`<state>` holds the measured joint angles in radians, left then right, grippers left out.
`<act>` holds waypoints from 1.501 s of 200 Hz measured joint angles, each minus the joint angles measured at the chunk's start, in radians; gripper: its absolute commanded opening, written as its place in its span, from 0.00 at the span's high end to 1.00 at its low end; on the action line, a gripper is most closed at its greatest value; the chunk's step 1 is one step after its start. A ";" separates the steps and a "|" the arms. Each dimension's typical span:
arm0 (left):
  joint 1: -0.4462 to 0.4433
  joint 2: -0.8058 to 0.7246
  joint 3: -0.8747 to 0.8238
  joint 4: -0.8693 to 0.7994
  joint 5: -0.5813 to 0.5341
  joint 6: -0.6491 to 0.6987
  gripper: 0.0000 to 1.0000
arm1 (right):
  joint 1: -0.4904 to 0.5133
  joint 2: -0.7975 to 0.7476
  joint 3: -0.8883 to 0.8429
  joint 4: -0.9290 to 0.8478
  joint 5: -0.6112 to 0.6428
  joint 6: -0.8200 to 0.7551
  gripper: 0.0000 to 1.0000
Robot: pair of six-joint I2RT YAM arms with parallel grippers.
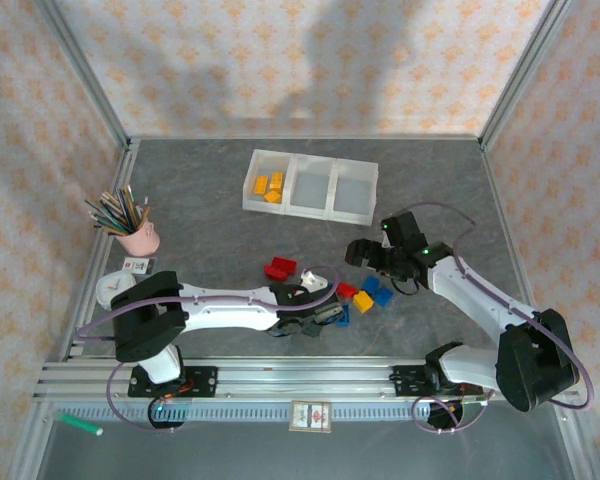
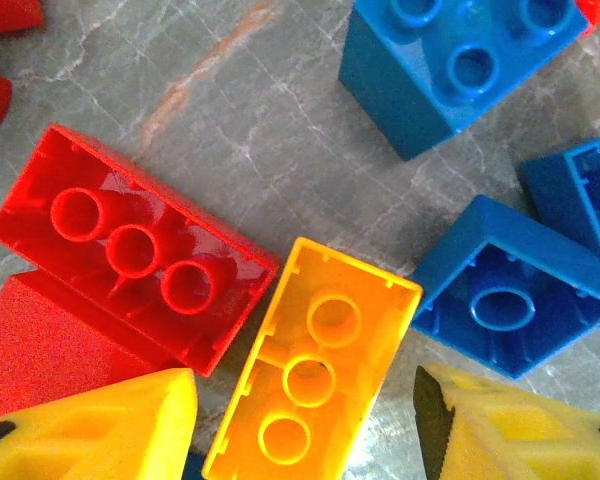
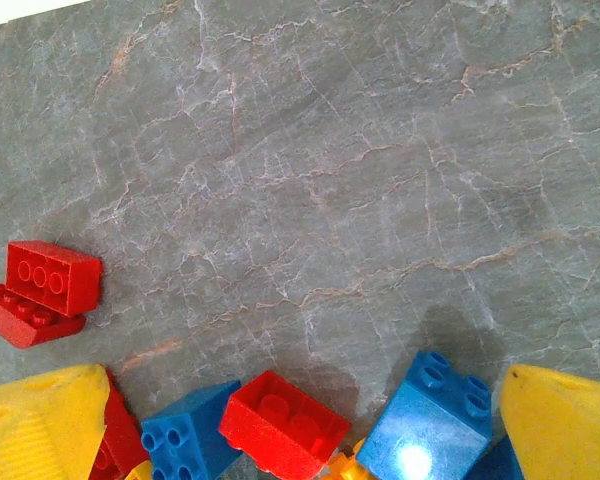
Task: Sort the legos into containers by color
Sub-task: Pick up the lego from the middle-left of the table.
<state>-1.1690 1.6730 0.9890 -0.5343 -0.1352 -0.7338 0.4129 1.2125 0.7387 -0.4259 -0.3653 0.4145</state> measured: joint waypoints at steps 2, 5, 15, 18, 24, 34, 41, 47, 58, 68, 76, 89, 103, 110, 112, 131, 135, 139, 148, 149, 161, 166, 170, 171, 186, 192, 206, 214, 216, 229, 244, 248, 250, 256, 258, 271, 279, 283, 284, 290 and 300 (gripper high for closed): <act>0.000 0.000 0.000 0.000 0.000 0.000 0.38 | 0.000 0.000 0.000 0.000 0.000 0.000 0.00; 0.000 0.001 0.000 0.000 -0.001 0.000 0.38 | 0.000 0.000 0.000 0.000 0.000 0.000 0.00; 0.003 0.003 0.000 0.000 -0.001 0.000 0.38 | -0.002 0.000 0.000 0.000 -0.001 0.000 0.00; 0.004 0.003 0.000 0.001 -0.001 0.000 0.39 | -0.003 0.000 0.000 0.000 -0.002 0.000 0.00; 0.004 0.004 0.000 0.003 -0.001 0.000 0.40 | -0.003 0.000 0.000 0.000 -0.002 0.000 0.00; 0.005 0.005 0.000 0.005 0.000 0.000 0.41 | -0.003 0.000 0.000 0.000 -0.002 0.000 0.00; 0.005 0.007 0.000 0.007 0.001 0.001 0.41 | -0.004 0.000 0.000 0.000 -0.002 0.000 0.00; 0.005 0.010 0.000 0.008 0.002 0.001 0.42 | -0.004 0.000 0.000 0.000 -0.002 0.000 0.00; 0.005 0.010 0.000 0.011 0.006 0.001 0.44 | -0.004 0.000 0.000 0.000 -0.002 0.000 0.00; 0.005 0.011 0.000 0.011 0.008 0.002 0.45 | -0.004 0.000 0.000 0.000 -0.002 0.000 0.00; 0.005 0.011 0.000 0.010 0.008 0.002 0.46 | -0.005 0.000 0.000 0.000 -0.002 0.000 0.00; 0.005 0.011 0.000 0.010 0.012 0.001 0.46 | -0.005 0.000 0.000 0.000 -0.002 0.000 0.00; 0.004 0.011 0.000 0.006 0.016 0.001 0.47 | -0.005 0.000 0.000 0.000 -0.002 0.000 0.00; 0.004 0.011 0.000 0.003 0.017 0.000 0.47 | -0.005 0.000 0.000 0.000 -0.002 0.000 0.00; 0.004 0.011 0.000 0.003 0.017 0.000 0.47 | -0.005 0.000 0.000 0.000 -0.002 0.000 0.00; 0.004 0.011 0.000 -0.002 0.025 -0.002 0.47 | -0.005 0.000 0.000 0.002 -0.002 0.000 0.00; 0.004 0.013 0.000 -0.003 0.029 -0.003 0.47 | -0.005 0.000 0.000 0.002 -0.002 0.000 0.00; 0.003 0.015 0.000 -0.003 0.031 -0.003 0.47 | -0.005 0.000 0.000 0.003 -0.002 0.000 0.00; 0.000 0.019 0.000 -0.006 0.035 -0.003 0.46 | -0.005 0.000 0.000 0.005 -0.002 0.000 0.00; -0.001 0.019 0.000 -0.006 0.035 -0.003 0.46 | -0.005 0.000 0.000 0.005 -0.002 0.000 0.00; -0.005 0.021 0.001 -0.011 0.047 -0.003 0.46 | -0.005 0.000 0.000 0.007 -0.002 0.000 0.00; -0.008 0.021 0.001 -0.013 0.050 -0.003 0.46 | -0.005 0.000 0.000 0.007 -0.002 0.000 0.00; -0.008 0.021 0.002 -0.013 0.051 -0.003 0.46 | -0.005 0.000 0.000 0.007 -0.002 0.000 0.00; -0.008 0.021 0.002 -0.014 0.052 -0.003 0.46 | -0.005 0.000 0.000 0.007 -0.002 0.000 0.00; -0.010 0.021 0.005 -0.017 0.055 -0.003 0.44 | -0.005 0.001 0.000 0.007 -0.002 0.000 0.00; -0.010 0.021 0.007 -0.016 0.056 -0.003 0.44 | -0.005 0.002 0.000 0.007 -0.002 0.000 0.00; -0.010 0.031 0.017 -0.017 0.056 -0.003 0.44 | -0.005 0.005 0.000 0.009 -0.002 0.000 0.00; -0.010 0.043 0.026 -0.016 0.056 -0.003 0.45 | -0.005 0.009 0.000 0.012 -0.002 0.000 0.00; -0.010 0.047 0.028 -0.016 0.055 -0.003 0.45 | -0.005 0.010 0.000 0.014 -0.002 0.000 0.00; -0.009 0.068 0.038 -0.016 0.052 -0.003 0.47 | -0.005 0.015 0.000 0.016 -0.003 0.000 0.00; -0.009 0.080 0.039 -0.016 0.050 -0.002 0.52 | -0.005 0.016 0.000 0.017 -0.002 0.000 0.00; -0.009 0.081 0.039 -0.017 0.049 -0.003 0.53 | -0.006 0.016 0.000 0.017 -0.002 -0.001 0.00; -0.009 0.082 0.039 -0.017 0.049 -0.002 0.54 | -0.006 0.016 0.000 0.018 -0.002 -0.001 0.00; -0.008 0.082 0.039 -0.016 0.049 -0.003 0.57 | -0.006 0.016 0.000 0.018 -0.002 -0.004 0.00; -0.008 0.082 0.039 -0.017 0.048 -0.002 0.58 | -0.006 0.016 0.000 0.018 -0.002 -0.003 0.00; -0.006 0.082 0.039 -0.016 0.045 -0.003 0.62 | -0.008 0.016 0.000 0.019 -0.003 -0.005 0.00; -0.004 0.082 0.039 -0.016 0.044 -0.002 0.64 | -0.008 0.017 0.000 0.020 -0.002 -0.005 0.00; -0.002 0.081 0.039 -0.016 0.044 -0.003 0.64 | -0.008 0.017 0.000 0.021 -0.003 -0.005 0.00; -0.002 0.081 0.039 -0.016 0.044 -0.003 0.64 | -0.008 0.017 0.000 0.021 -0.003 -0.005 0.00; 0.000 0.080 0.039 -0.016 0.043 -0.003 0.65 | -0.008 0.017 0.000 0.022 -0.003 -0.005 0.00; 0.005 0.074 0.038 -0.016 0.043 -0.003 0.66 | -0.008 0.017 0.000 0.022 -0.005 -0.008 0.00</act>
<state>-1.1641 1.7473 1.0267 -0.5507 -0.0921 -0.7368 0.4046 1.2297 0.7387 -0.4038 -0.3698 0.4068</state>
